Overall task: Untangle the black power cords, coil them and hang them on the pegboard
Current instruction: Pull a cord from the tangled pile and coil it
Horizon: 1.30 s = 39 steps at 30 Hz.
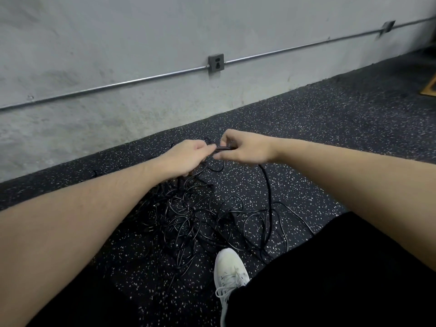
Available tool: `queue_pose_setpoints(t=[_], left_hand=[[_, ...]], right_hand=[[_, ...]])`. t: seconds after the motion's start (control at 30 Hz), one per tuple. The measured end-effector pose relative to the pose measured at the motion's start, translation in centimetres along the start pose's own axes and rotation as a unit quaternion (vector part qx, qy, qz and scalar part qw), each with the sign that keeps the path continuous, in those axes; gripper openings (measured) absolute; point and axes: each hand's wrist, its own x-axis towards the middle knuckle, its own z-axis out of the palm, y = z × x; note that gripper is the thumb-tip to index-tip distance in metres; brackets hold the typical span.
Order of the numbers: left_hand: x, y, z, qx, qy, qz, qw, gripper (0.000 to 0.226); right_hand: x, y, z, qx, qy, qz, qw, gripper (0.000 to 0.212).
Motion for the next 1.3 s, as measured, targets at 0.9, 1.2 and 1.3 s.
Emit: queue_pose_setpoints(t=[0.9,1.2,1.3], left_hand=[[-1.6,-1.0,0.2,-0.003,0.052,0.088,0.995,0.014],[-1.6,0.1,0.1,-0.035,0.021,0.099,0.994,0.004],[-1.7,-2.1,0.3,0.06,-0.05,0.055,0.995,0.017]], right_hand=[[-1.0,3.2,-1.1,0.046,0.006,0.037,0.998,0.023],[-1.2,-0.7,-1.7,0.049,0.009,-0.035,0.998,0.041],[-2.0,0.4,-2.6,0.173,0.042,-0.06,0.982,0.041]])
